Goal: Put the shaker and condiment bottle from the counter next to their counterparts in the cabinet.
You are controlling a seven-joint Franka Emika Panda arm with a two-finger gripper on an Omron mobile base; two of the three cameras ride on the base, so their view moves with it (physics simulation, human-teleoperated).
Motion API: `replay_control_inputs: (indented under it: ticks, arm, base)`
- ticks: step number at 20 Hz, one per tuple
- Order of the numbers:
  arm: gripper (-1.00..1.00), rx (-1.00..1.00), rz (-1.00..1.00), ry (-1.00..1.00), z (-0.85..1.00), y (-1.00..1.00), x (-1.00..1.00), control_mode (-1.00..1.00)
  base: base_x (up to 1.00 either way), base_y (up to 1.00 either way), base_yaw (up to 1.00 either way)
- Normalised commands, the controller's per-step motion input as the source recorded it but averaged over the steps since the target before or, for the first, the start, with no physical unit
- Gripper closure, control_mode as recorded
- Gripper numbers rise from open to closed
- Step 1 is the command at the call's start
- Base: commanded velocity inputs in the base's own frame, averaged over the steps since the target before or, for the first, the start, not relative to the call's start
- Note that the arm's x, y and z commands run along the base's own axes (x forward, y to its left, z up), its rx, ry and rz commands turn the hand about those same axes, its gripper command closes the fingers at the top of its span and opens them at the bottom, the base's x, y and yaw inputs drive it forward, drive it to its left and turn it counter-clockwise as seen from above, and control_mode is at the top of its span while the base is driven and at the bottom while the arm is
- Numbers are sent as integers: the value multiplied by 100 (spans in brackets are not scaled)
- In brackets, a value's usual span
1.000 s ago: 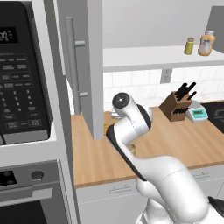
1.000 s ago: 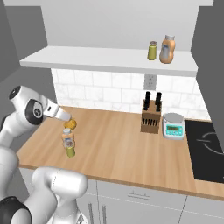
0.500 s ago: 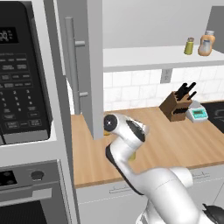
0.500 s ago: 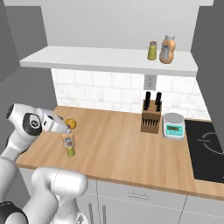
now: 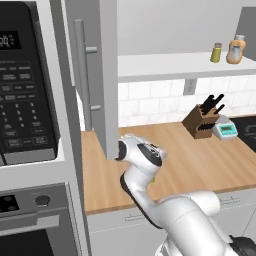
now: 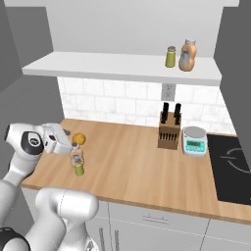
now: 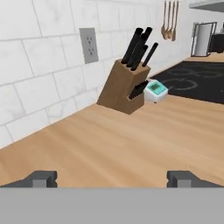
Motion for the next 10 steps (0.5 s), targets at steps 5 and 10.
replay_control_inputs:
  ticks: [5, 10]
  arm:
    - [-100, 0, -12, -11, -12, 27, 0, -100]
    - [-100, 0, -6, -4, -31, 14, 0, -100]
  base:
    - [0, 0, 0]
    - [0, 0, 0]
